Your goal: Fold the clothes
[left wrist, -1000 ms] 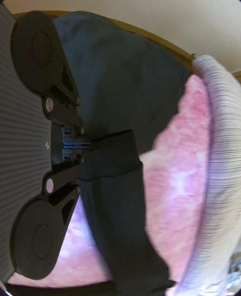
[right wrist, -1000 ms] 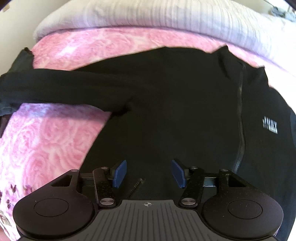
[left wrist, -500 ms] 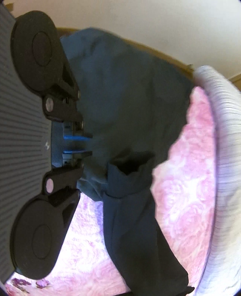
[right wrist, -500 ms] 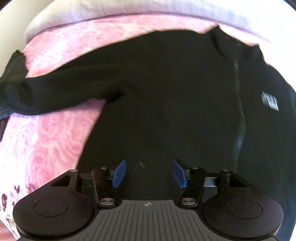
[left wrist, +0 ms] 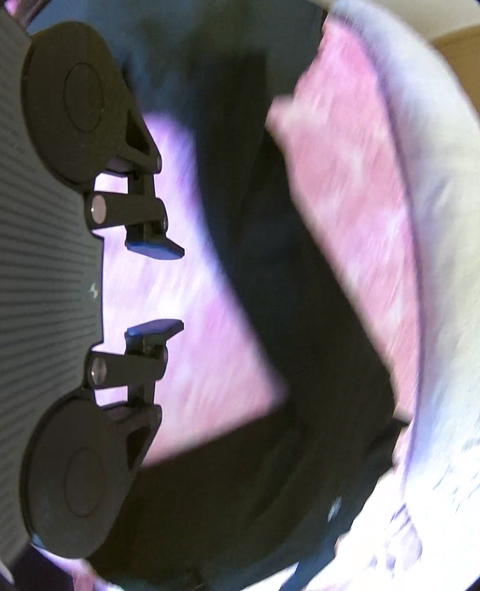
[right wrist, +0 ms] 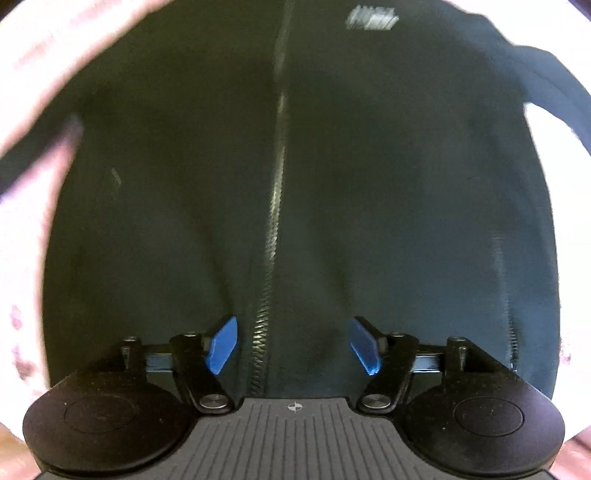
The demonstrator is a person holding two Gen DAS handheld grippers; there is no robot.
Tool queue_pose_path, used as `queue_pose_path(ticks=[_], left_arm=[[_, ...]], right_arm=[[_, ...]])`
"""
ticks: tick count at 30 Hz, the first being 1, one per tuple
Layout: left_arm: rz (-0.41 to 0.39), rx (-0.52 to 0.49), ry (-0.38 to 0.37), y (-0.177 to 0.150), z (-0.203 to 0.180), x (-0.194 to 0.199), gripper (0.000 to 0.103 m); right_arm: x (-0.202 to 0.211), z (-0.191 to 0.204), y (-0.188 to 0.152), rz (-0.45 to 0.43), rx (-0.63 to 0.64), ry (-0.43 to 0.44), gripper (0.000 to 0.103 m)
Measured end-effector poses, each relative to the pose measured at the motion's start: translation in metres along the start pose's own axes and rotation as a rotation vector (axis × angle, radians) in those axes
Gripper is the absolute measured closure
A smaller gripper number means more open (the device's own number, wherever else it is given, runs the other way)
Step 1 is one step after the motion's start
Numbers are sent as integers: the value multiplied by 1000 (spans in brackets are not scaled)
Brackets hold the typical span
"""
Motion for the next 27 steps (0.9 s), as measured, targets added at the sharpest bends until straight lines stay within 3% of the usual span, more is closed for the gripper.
queue_pose_path(ticks=[3,9,13,17,18,19,20,21,22,27], left_arm=[[68,-5,-89,-27,-57,-6,63],[189,43,-116,-78,-145,-26,57],[228,112,-76,-100,-179,-42,54],[237,152,-27,-118,-195,-50,54],[228,156,-18,-120,-196,-50,54],[225,170,-20,-121,-196,-50,64],[229,189,-34,-121,-194,-50,87],[238,206,-53,-120,-193,-49,94],[242,211,-68,-120,-192,-47,99],[213,163,-143,-121,-194,-16,101]], right_arm=[[42,-46,-21,-108,-7,-47,35],[65,-164,-78,-86,-155,-14,32],[57,-218,-113,-57,-240,115,32],[39,-229,-137,-16,-241,325,32],[37,-228,-140,-8,-226,348,36],[34,-227,-143,0,-216,356,58],[33,-228,-144,7,-224,357,76],[32,-229,-145,14,-232,358,98],[31,-231,-146,20,-241,360,99],[55,-242,-146,25,-197,334,101]])
Point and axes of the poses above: each gripper's, at about its wrist camera, not at the fingertips, and x roughly against the way its jaws point, z to its left, y to its top, the point moved 1 cm from there along -x, roughly the way its jaws point, and after that the axes turned 3 degrees about y, right-handed, at the moved point
